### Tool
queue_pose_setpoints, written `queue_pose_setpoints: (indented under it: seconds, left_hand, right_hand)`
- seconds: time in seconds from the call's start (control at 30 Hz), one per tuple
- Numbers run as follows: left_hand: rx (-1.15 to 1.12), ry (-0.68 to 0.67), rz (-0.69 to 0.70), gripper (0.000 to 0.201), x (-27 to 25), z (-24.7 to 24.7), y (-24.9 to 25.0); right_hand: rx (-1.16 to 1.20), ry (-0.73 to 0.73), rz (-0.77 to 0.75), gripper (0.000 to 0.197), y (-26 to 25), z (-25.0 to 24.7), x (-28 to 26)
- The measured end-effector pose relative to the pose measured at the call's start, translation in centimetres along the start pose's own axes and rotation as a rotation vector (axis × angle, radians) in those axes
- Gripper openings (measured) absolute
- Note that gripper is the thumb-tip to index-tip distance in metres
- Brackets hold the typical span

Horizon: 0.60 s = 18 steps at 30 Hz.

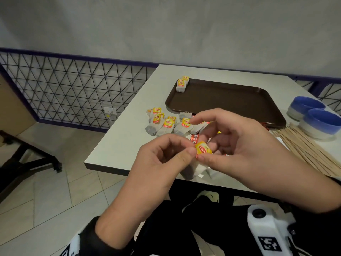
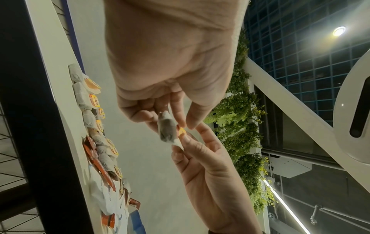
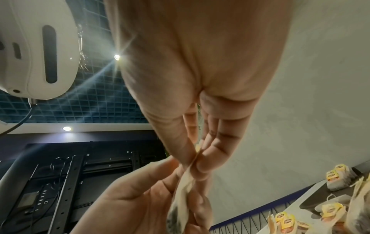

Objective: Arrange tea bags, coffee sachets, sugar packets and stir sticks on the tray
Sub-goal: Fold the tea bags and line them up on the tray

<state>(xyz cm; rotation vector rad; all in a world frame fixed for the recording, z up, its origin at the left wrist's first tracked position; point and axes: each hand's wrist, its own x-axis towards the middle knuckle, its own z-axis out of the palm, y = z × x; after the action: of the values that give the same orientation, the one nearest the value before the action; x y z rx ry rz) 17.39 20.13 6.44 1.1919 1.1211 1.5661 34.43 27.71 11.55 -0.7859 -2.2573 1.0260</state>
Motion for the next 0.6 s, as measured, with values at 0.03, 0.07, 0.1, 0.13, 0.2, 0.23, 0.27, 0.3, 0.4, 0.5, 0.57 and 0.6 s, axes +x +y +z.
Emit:
queue_pose_setpoints:
  seconds: [0.03,0.07,0.1,0.13,0.2,0.23,0.27,0.3,0.4,0.5,0.57,0.6]
  left_hand:
    - [-0.010,0.015,-0.002,0.011,0.0,0.0,0.0]
    - [-0.020,0.031,-0.008,0.012,0.0,-0.1,0.1]
    - [-0.029,0.042,-0.012,0.009,0.0,-0.1,0.0]
    - [-0.033,0.050,-0.018,0.005,0.0,-0.1,0.0]
    - [-0.039,0.064,-0.031,0.010,0.0,-0.2,-0.4]
    - [-0.052,0.071,-0.040,0.012,0.1,-0.3,-0.5]
    - [-0.061,0.081,-0.048,0.014,0.1,-0.4,-0.5]
    - [-0.069,0.090,-0.047,0.016,0.1,-0.4,-0.5]
    - [-0.087,0.135,-0.021,0.023,0.2,-0.4,-0.4]
    - [-0.096,0.187,0.007,0.032,0.4,-0.7,-0.4]
    - [-0.100,0.205,0.022,0.034,0.6,-0.8,-0.5]
    - [-0.101,0.212,0.027,0.034,0.6,-0.9,-0.5]
  right_hand:
    - [-0.003,-0.010,0.000,0.060,0.0,0.0,0.1]
    - [-0.012,-0.018,-0.002,0.060,-0.1,0.0,0.2]
    - [-0.027,-0.025,-0.006,0.061,-0.1,0.1,0.2]
    - [-0.043,-0.035,-0.009,0.061,-0.2,0.1,0.2]
    - [-0.077,-0.053,-0.005,0.060,-0.3,0.2,0.2]
    - [-0.083,-0.062,-0.005,0.060,-0.3,0.2,0.2]
    - [-0.075,-0.068,-0.003,0.058,-0.3,0.2,0.3]
    - [-0.046,-0.068,0.004,0.055,-0.3,0.3,0.3]
    - [0.093,0.011,0.059,0.033,-0.2,0.1,0.6]
    - [0.115,0.078,0.118,0.029,0.2,-0.4,1.1]
    - [0.086,0.041,0.136,0.022,0.2,-0.5,1.3]
    - [0.080,0.017,0.143,0.017,0.3,-0.5,1.5]
